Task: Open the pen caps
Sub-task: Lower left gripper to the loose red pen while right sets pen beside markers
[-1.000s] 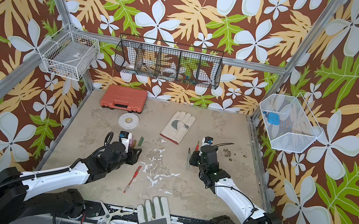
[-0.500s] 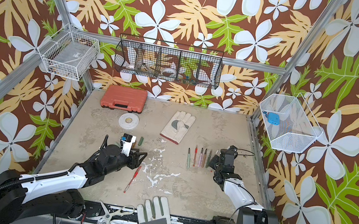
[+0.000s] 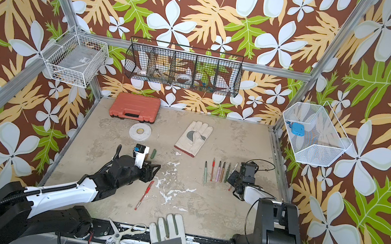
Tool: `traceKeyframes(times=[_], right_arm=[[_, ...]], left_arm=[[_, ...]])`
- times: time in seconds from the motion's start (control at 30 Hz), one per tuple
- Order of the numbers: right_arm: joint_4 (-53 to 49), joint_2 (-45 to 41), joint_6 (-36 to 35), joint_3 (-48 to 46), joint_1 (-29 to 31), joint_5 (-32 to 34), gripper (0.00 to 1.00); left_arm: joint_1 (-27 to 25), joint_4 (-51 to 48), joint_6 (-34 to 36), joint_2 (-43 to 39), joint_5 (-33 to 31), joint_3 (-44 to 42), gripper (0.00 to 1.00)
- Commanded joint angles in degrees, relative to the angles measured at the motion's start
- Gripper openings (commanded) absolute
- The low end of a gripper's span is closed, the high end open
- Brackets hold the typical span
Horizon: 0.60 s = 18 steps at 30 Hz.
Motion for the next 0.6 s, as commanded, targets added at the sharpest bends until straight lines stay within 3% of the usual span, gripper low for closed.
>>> traceKeyframes(times=[0.0, 0.2, 0.33, 0.43, 0.57], right_arm=[[0.7, -0.4, 0.2, 0.1, 0.0, -0.6, 0.23], [-1.4, -8.0, -0.5, 0.3, 0.6, -4.7, 0.33], [-4.9, -21.6, -1.6, 0.8, 6.4, -0.4, 0.36], [-5.4, -29.9, -3.9, 0.3, 12.2, 1.8, 0.35], [-5.7, -31.1, -6.4, 0.5, 16.3, -1.5, 0.33]], left_arm=[[-0.1, -3.1, -1.0, 0.4, -3.5, 1.0, 0.61], [-0.1, -5.3, -1.0, -1.0, -5.3, 1.5, 0.61], [-0.1, -7.4, -0.7, -3.0, -6.2, 1.9, 0.62], [-0.1, -14.5, -2.4, -4.3, -6.8, 4.1, 0.62], [-0.5, -26.6, -5.2, -5.8, -2.8, 7.1, 0.60]])
